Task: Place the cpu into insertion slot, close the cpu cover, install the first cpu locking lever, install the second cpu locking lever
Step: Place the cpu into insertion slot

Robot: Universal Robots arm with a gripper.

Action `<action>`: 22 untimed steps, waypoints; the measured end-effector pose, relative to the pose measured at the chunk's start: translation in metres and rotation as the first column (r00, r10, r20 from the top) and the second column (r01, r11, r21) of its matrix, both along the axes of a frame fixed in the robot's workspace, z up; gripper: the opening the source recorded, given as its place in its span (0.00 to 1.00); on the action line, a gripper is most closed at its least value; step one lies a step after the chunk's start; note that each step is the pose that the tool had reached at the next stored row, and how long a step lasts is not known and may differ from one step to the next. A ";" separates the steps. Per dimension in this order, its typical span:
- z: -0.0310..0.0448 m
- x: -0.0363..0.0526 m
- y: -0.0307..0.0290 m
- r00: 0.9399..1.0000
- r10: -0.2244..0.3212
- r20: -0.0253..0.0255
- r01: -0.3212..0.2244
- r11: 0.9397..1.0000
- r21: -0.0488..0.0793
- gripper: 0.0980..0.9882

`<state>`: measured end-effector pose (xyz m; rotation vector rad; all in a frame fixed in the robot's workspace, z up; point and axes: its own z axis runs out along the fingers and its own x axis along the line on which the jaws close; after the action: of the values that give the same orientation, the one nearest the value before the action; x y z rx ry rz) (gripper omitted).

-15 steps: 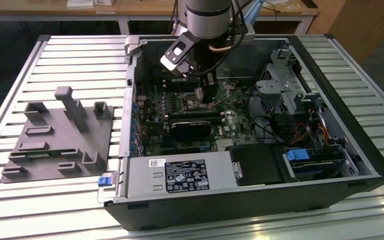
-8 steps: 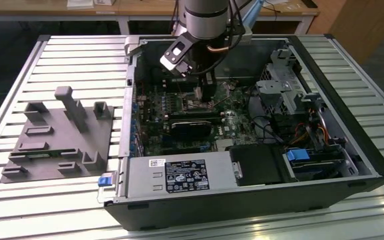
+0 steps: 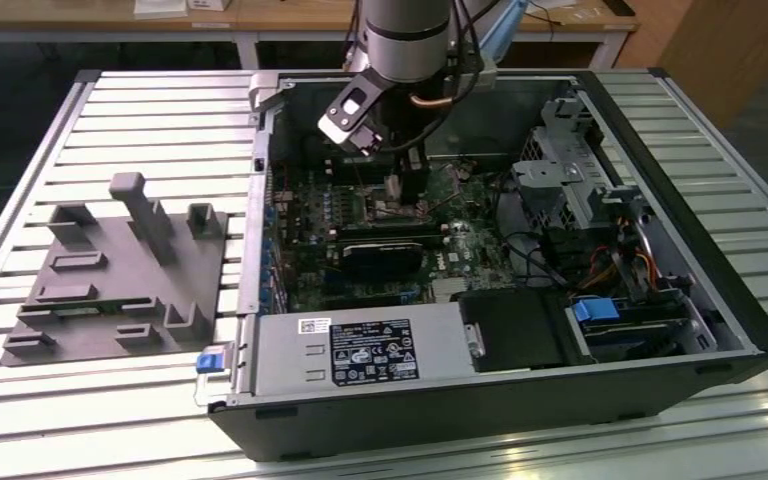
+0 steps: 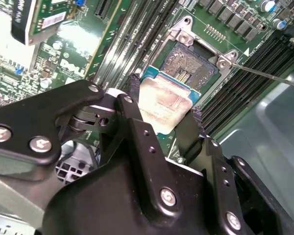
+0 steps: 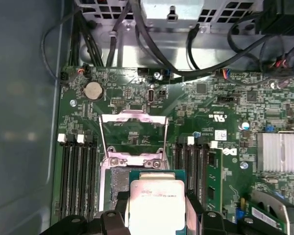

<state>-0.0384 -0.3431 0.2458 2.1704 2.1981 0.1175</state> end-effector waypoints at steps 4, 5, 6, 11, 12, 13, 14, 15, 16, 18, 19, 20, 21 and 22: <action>-0.0054 -0.0007 0.0018 1.000 0.000 0.000 0.000 1.000 0.000 0.49; -0.0068 -0.0009 0.0022 1.000 0.000 0.000 0.000 1.000 0.000 0.49; -0.0081 -0.0012 0.0026 1.000 0.000 0.000 0.000 1.000 0.000 0.49; -0.0135 -0.0028 0.0050 1.000 0.000 0.000 0.000 1.000 0.000 0.49; -0.0147 -0.0031 0.0054 1.000 0.000 0.000 0.000 1.000 0.000 0.49; -0.0160 -0.0035 0.0056 1.000 0.000 0.000 0.000 1.000 0.000 0.49; -0.0172 -0.0039 0.0059 1.000 0.000 0.000 0.000 1.000 0.000 0.49; -0.0183 -0.0043 0.0061 1.000 0.000 0.000 0.000 1.000 0.000 0.49; -0.0194 -0.0048 0.0063 1.000 -0.001 0.000 0.001 1.000 0.000 0.49; -0.0215 -0.0057 0.0066 1.000 -0.005 0.000 0.005 1.000 0.000 0.49; -0.0226 -0.0062 0.0068 1.000 -0.007 0.000 0.007 1.000 0.000 0.49; -0.0238 -0.0064 0.0070 1.000 -0.009 0.000 0.009 1.000 0.000 0.49; -0.0249 -0.0066 0.0072 1.000 -0.012 0.000 0.012 1.000 0.000 0.49; -0.0261 -0.0066 0.0074 1.000 -0.014 0.000 0.014 1.000 0.000 0.49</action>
<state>-0.0451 -0.3356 0.2197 2.1852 2.1827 0.1171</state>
